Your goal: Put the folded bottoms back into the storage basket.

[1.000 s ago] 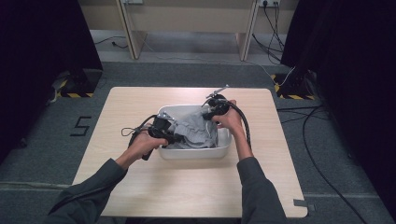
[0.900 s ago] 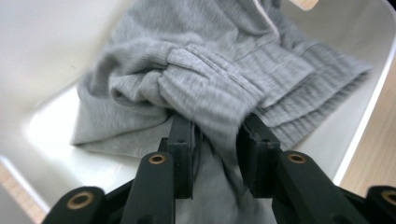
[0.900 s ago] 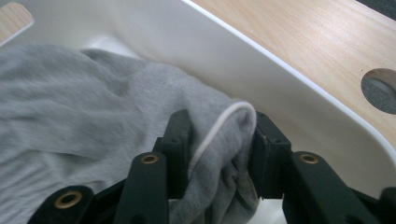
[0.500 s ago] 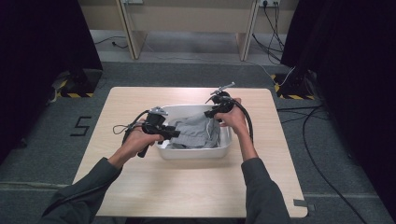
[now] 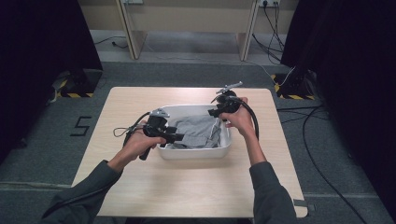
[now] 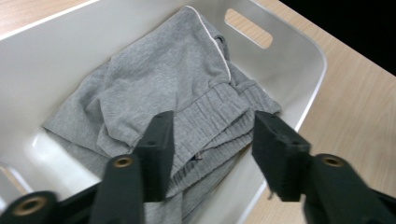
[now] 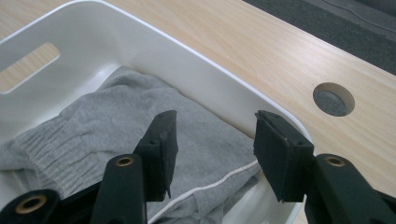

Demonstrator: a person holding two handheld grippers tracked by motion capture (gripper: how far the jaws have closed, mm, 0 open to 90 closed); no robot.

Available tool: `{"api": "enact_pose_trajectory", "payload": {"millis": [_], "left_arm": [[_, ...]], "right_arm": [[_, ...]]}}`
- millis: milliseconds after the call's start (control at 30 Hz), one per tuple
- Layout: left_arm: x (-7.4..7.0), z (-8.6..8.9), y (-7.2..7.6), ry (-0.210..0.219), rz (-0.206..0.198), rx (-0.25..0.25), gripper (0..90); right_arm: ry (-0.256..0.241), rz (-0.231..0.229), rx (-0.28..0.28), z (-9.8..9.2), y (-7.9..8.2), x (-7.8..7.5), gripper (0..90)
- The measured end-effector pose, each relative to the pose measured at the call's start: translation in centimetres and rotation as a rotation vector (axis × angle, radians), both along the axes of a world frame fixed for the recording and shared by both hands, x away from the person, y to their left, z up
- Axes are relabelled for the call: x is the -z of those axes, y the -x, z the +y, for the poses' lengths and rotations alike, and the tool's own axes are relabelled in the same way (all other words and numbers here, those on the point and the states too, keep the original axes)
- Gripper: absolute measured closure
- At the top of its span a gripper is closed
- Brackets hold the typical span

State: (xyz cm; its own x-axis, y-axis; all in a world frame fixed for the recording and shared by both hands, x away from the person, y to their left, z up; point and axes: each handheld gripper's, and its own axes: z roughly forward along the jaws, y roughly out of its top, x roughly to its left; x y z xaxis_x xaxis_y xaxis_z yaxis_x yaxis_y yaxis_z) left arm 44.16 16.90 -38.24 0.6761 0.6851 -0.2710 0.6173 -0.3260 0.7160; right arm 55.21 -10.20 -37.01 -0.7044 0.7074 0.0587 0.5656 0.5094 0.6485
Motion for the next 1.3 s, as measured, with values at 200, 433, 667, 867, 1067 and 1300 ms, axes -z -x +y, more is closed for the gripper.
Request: {"api": "enact_pose_trajectory", "payload": {"millis": [200,433,667,867,1067,1300], "left_arm": [[-0.3,0.2,0.3,0.030,0.006,-0.020,36.0],[-0.4,0.8,0.3,0.035,0.016,-0.034,30.5],[-0.5,1.7,0.8,0.027,0.016,-0.043,22.9],[-0.5,2.0,1.5,0.029,0.015,-0.027,22.8],[-0.9,2.5,2.3,0.043,0.007,-0.019,22.8],[-1.3,2.8,3.2,0.051,-0.004,-0.009,22.8]], "right_arm": [[-0.009,-0.020,-0.024,0.1,1.0,-0.4,46.2],[-0.021,-0.032,-0.016,0.1,1.8,-0.8,41.8],[-0.043,-0.051,-0.038,0.6,3.4,-1.2,38.7],[-0.051,-0.068,-0.050,0.6,4.6,-1.1,38.4],[-0.061,-0.083,-0.060,0.0,5.7,-1.2,38.3],[-0.074,-0.094,-0.073,-0.7,7.1,-1.6,38.3]]}}
